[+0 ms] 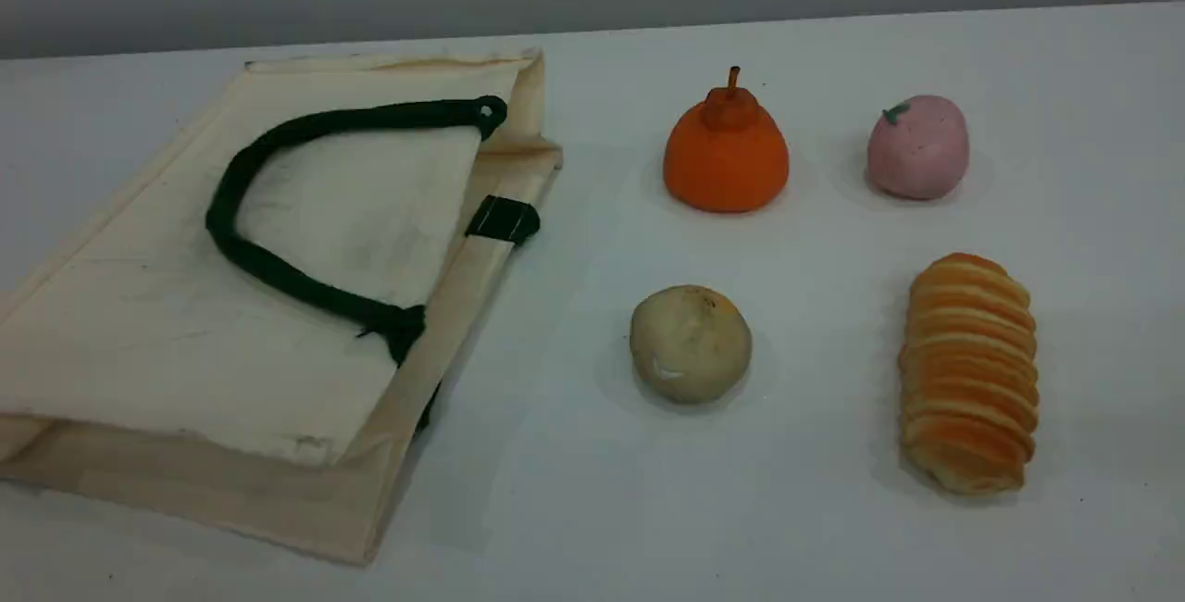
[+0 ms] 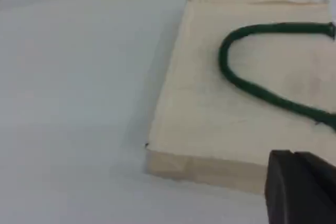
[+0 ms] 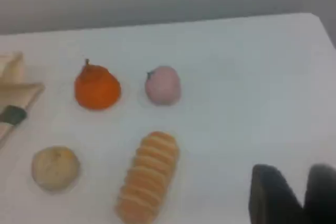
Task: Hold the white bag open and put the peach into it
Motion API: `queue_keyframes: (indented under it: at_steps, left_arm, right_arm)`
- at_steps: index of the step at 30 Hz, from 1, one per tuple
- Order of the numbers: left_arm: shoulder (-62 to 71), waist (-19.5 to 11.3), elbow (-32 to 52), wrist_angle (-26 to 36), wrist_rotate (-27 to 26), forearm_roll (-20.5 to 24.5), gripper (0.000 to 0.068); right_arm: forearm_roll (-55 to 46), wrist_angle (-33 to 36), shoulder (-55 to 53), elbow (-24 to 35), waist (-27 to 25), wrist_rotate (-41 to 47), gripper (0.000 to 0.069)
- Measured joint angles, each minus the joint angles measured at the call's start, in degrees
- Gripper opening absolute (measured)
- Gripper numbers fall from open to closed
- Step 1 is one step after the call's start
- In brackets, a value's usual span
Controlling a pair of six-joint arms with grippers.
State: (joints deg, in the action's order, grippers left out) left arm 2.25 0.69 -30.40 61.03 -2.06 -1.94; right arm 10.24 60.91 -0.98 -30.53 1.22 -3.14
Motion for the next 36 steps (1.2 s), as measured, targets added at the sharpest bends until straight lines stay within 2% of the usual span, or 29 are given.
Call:
queue_keyframes:
  at_steps: [4, 13, 19, 22, 25, 28, 32, 34, 36]
  left_arm:
    - [5.5, 1.2, -3.7, -3.6, 0.0, 0.2, 0.0052]
    - [25.5, 1.2, -16.0, -9.5, 0.0, 2.5, 0.006]
    - [35.9, 1.2, -18.9, -13.5, 0.0, 2.5, 0.0066]
    - [36.6, 1.2, -18.9, -16.7, 0.0, 2.5, 0.0088]
    - [36.4, 1.2, -18.9, -19.0, -0.7, 2.7, 0.0158]
    - [36.5, 1.2, -18.9, -19.0, -0.7, 3.9, 0.0297]
    - [36.4, 1.2, -18.9, -18.9, 0.3, 3.0, 0.047]
    - [36.4, 1.2, -18.9, -18.9, 2.4, 3.0, 0.0526]
    - [36.9, 1.2, -18.9, -18.9, 4.2, 3.0, 0.0546]
  right_arm:
    - [1.3, -2.1, -6.5, -3.8, 0.0, 0.0, 0.015]
    - [2.6, -7.6, -24.9, -16.5, 0.0, -4.6, 0.0162]
    - [2.6, -12.5, -27.8, -17.3, 0.0, -6.0, 0.0181]
    - [2.6, -12.2, -27.7, -17.3, 0.0, -6.1, 0.0217]
    - [2.6, -12.0, -27.7, -17.3, 0.0, -6.1, 0.0311]
    - [2.6, -12.0, -27.7, -17.3, 0.0, -6.1, 0.0424]
    - [2.8, -12.2, -27.6, -17.3, 0.0, -5.4, 0.0571]
    - [3.4, -12.3, -27.6, -17.3, 0.0, -5.4, 0.0596]
    - [3.4, -12.5, -28.0, -17.3, 0.0, -5.3, 0.0597]
